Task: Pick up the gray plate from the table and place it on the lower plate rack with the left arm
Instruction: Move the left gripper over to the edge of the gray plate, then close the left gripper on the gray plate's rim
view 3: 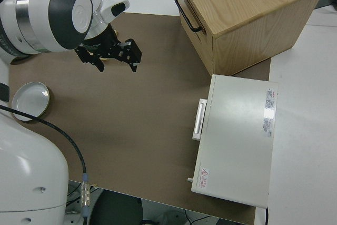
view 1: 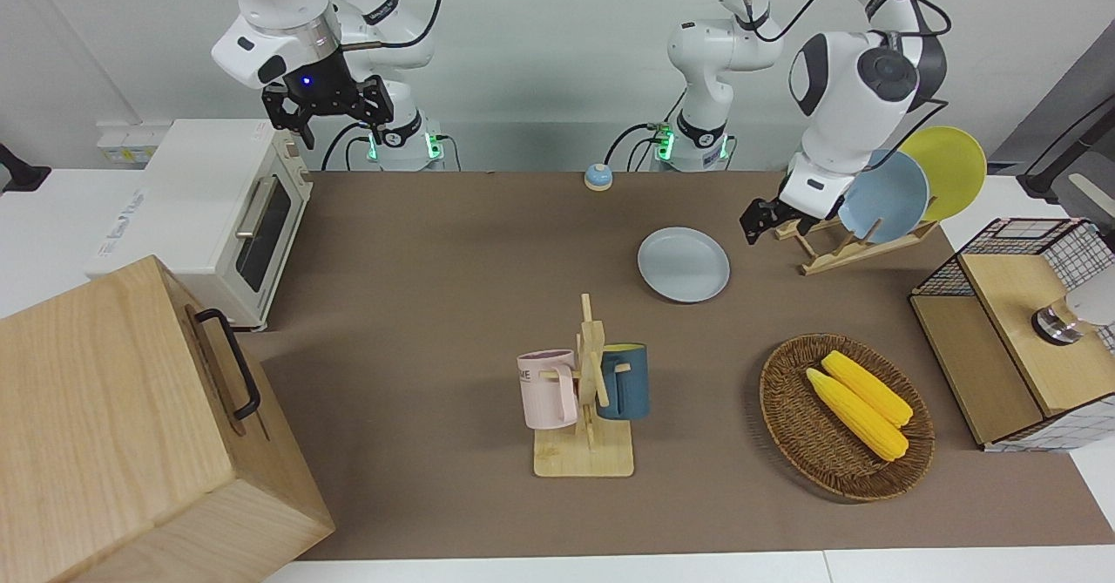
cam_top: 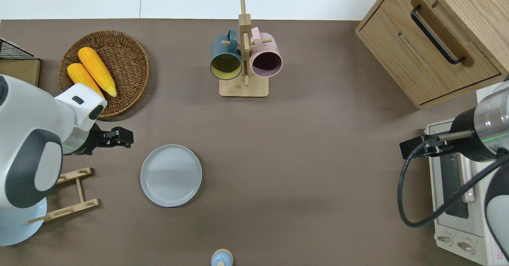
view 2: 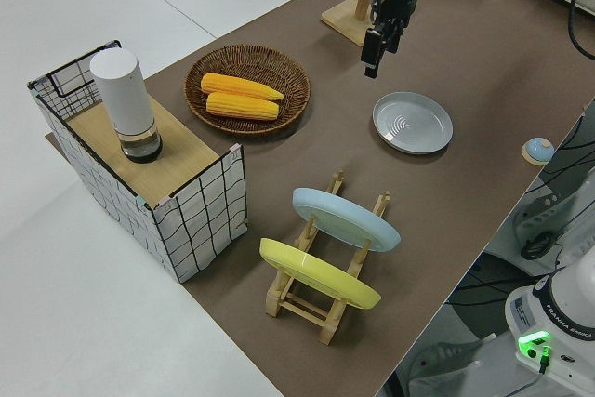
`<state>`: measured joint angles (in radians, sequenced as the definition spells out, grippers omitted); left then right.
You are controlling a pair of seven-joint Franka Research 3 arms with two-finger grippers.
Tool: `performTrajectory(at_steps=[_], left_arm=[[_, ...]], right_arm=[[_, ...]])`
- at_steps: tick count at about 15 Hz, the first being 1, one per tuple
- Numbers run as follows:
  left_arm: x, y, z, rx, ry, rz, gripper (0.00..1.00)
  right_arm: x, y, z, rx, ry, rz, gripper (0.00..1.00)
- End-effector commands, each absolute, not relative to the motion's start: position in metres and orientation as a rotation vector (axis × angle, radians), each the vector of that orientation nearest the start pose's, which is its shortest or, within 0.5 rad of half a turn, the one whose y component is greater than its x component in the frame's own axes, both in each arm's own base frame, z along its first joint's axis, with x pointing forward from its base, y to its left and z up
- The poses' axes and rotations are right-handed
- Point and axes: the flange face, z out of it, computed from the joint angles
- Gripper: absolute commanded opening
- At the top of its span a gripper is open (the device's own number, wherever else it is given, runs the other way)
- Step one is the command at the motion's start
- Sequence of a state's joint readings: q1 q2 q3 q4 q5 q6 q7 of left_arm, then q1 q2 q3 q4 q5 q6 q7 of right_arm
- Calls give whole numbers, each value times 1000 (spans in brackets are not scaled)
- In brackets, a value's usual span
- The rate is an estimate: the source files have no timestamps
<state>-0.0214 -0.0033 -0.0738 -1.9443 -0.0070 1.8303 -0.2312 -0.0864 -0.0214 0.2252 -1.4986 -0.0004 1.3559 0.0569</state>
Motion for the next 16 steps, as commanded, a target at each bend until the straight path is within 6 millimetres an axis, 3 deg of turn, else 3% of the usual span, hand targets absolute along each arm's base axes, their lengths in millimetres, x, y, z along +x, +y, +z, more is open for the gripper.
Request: performTrajectory(at_steps=[1, 6, 13, 14, 16], left_arm=[[515, -53, 417, -3125, -243, 188, 998], [505, -54, 351, -3138, -272, 285, 995], [493, -58, 302, -3133, -300, 446, 939], [492, -58, 298, -3131, -304, 459, 875], [492, -59, 298, -3128, -309, 464, 599]], right_arm=[[517, 70, 656, -3148, -121, 198, 990], [517, 70, 656, -3148, -121, 198, 990], [517, 71, 656, -3148, -123, 198, 987], [517, 70, 656, -3148, -121, 198, 990], [517, 71, 656, -3148, -123, 198, 990]])
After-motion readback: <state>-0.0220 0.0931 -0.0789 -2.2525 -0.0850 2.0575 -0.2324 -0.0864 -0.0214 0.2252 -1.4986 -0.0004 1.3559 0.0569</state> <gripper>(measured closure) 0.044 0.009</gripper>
